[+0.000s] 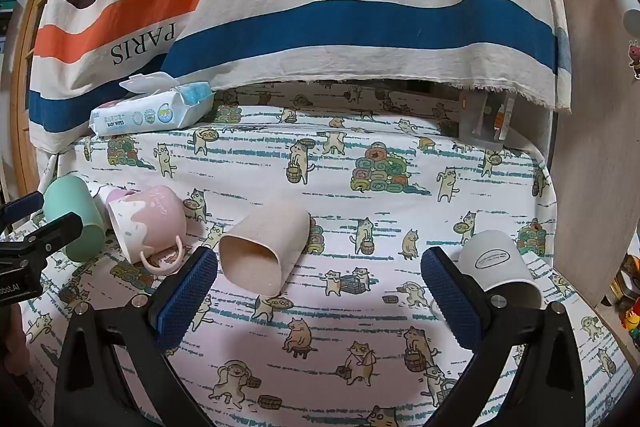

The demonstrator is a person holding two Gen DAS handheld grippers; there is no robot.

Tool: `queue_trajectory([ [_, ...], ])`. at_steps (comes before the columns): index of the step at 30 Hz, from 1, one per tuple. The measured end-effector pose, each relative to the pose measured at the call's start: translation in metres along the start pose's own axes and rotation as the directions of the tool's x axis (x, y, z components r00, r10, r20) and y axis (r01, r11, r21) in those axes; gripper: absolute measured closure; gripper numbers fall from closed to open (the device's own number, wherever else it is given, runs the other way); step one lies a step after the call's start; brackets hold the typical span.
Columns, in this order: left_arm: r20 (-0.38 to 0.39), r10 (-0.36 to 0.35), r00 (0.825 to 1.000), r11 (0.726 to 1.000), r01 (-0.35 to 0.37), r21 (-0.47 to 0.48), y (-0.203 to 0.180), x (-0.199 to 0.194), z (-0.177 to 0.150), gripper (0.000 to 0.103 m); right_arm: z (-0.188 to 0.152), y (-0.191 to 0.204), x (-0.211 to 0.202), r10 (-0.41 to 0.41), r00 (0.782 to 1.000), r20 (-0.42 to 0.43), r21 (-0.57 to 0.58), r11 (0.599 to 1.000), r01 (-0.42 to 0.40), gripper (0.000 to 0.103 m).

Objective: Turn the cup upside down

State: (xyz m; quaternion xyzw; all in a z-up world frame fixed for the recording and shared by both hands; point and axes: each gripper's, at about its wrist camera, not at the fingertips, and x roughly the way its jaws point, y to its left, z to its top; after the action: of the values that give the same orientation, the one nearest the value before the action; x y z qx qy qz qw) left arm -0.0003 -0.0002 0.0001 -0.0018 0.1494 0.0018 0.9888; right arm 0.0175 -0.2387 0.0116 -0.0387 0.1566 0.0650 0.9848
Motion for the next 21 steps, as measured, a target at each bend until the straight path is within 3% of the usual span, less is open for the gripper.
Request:
queue_trajectory([
  [21, 0.000, 0.000, 1.000, 1.000, 0.000, 0.001, 0.0000, 0.0001, 0.0000, 0.001, 0.0000, -0.0002, -0.0003, 0.000, 1.000, 0.000, -0.004, 1.000, 0.000, 0.001],
])
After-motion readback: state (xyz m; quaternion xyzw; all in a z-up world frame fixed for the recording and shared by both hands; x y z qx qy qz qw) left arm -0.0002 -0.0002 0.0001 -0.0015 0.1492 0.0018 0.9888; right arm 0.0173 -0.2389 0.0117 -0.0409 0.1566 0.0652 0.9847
